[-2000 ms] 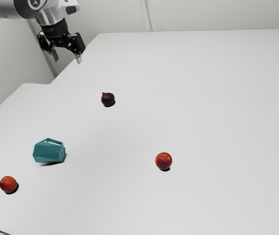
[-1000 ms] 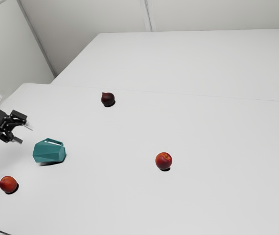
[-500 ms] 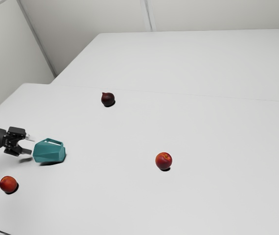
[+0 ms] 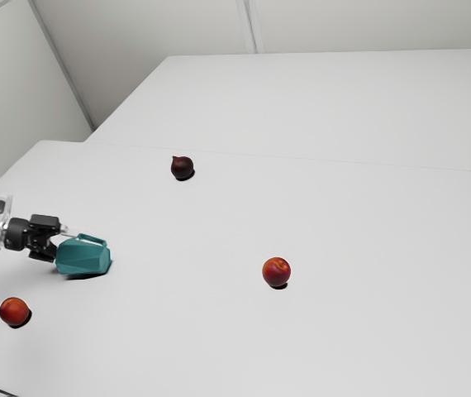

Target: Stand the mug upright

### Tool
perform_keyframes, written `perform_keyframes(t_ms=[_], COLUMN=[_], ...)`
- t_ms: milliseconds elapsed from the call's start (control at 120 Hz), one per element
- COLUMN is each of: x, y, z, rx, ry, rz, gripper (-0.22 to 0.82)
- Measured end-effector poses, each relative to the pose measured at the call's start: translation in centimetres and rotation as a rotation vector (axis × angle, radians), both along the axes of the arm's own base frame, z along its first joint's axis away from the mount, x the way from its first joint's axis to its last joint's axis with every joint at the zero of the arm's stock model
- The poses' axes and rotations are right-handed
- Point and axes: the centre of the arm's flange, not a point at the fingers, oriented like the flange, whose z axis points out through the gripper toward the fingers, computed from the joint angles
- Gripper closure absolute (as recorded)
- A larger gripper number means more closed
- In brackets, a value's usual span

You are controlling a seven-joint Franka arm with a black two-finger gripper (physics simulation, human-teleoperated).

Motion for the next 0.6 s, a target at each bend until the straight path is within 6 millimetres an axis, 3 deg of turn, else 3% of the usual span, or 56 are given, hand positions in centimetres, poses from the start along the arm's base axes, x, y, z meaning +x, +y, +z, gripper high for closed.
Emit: perform_keyframes(t_ms=[183, 275, 383, 600], x=[0.05, 0.04, 0.07, 0.26], y=[-0.05, -0.03, -0.04, -0.21], z=[-0.01, -0.02, 0.03, 0.76], rx=[0.007, 0.008, 0.009, 0.006], ry=[0.001, 0.003, 0.004, -0.004], rz=[0.003, 0.004, 0.005, 0.004], gripper=[0.45, 0.59, 0.68, 0.75])
